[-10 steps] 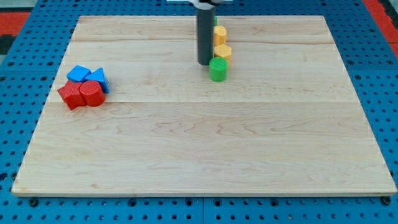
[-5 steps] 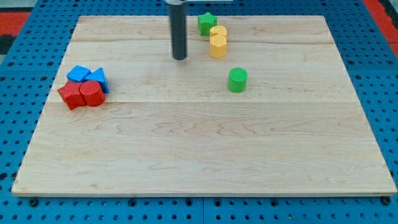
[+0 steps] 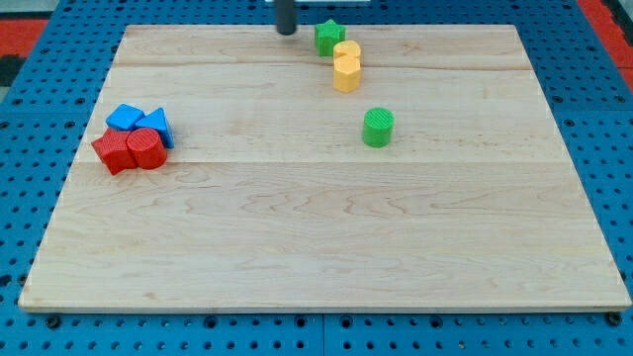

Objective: Move green star into green circle

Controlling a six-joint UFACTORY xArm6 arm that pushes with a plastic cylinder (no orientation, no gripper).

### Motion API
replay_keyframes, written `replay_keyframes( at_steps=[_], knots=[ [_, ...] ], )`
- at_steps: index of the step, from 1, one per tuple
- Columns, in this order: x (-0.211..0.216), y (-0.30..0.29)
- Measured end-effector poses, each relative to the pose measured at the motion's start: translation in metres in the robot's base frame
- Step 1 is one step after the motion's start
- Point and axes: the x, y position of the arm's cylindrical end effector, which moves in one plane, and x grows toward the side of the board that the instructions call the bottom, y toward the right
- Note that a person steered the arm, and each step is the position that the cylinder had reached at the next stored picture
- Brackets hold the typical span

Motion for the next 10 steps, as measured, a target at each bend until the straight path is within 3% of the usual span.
replay_keyframes(
  at_steps=[1,4,5,6,7,9,10],
  knots=[
    [0.007,0.073],
    [0.087,0.16],
    [0.058,0.192],
    [0.049,0.128],
    [0.062,0.106],
    [0.136,0.128],
    [0.124,0.148]
  ],
)
